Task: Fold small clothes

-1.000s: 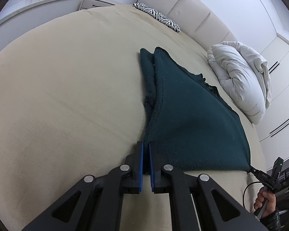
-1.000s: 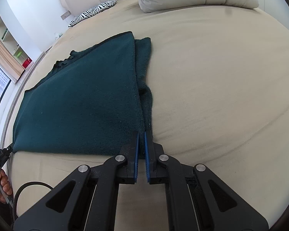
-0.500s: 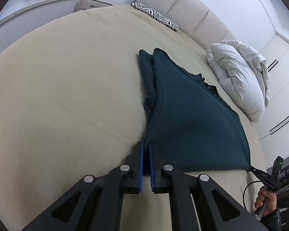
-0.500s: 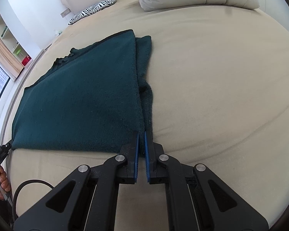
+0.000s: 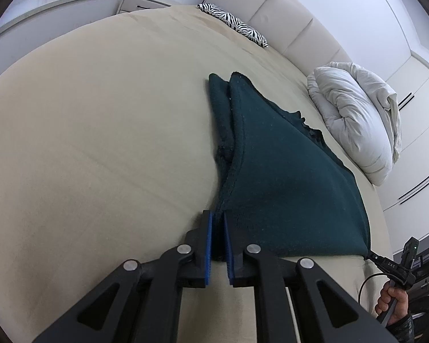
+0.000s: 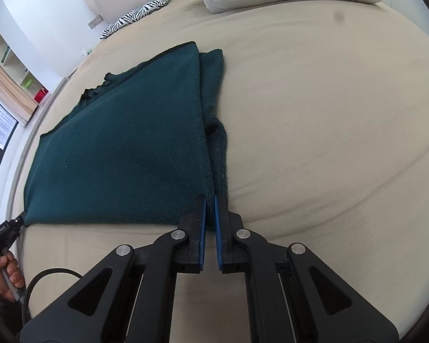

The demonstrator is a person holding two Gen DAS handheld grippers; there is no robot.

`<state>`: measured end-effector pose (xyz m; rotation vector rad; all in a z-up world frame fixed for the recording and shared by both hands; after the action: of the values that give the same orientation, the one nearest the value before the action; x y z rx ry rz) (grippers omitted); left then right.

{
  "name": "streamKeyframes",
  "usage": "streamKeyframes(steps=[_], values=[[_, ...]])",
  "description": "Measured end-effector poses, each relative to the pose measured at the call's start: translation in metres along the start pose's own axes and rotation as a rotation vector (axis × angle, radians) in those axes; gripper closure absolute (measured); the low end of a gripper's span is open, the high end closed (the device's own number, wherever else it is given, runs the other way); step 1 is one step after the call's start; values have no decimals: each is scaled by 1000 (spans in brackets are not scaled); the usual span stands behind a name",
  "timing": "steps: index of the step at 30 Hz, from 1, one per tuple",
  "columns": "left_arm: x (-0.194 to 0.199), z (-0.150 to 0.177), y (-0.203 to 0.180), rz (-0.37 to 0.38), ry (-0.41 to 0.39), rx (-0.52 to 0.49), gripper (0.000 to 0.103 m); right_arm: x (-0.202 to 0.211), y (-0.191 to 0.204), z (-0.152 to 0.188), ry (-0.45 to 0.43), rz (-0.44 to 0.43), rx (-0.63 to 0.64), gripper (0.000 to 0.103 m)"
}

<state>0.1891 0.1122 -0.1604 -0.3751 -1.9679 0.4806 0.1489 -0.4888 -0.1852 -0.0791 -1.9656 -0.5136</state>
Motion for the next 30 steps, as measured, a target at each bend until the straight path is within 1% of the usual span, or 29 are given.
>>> streamKeyframes(steps=[4,9,16,19,20,22,23,24,25,26,28,29,30], values=[[-1,0,-1,-12,-3,-4,92,1,2,3,-3,15,4,98],[-1,0,0,-1,-2,3,92,0,0,2,-2,7,-14,98],[-2,0,1,10,2,8,91,0,1,2,7,14,-4,98],[4,0,3,28,6,23,87,0,-3,-1,4,-24,-22,97],[9,0,3,21,-1,25,82,2,-6,-2,6,-39,-37,97],[20,0,1,-7,-26,27,81,10,-11,-2,5,-48,-77,88],[29,0,0,-31,-48,30,81,18,-14,-1,-8,-41,-100,76],[38,-1,-3,-44,-78,29,80,25,-16,-1,-29,-41,-115,70],[47,-3,-8,-46,-111,22,78,36,-16,-2,-63,-52,-116,70],[53,-7,-16,-51,-140,11,72,44,-13,-4,-87,-61,-108,70],[51,-17,-37,-55,-171,-35,64,56,0,-15,-136,-100,-88,70],[46,-23,-49,-55,-172,-69,64,55,14,-25,-143,-158,-71,70],[38,-29,-65,-59,-177,-108,64,50,26,-32,-129,-205,-55,70]])
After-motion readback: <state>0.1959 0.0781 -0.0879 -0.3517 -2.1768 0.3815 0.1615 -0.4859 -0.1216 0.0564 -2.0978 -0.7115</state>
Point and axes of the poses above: each gripper's, at about its wrist camera, not at the fingertips, and x roughly against the way its jaws point, y to its left, z to its underside, the point moved 3 cm from there along -x, roughly the way its jaws point, and after that the axes turned 8 degrees about y, right-handed, at the moved point
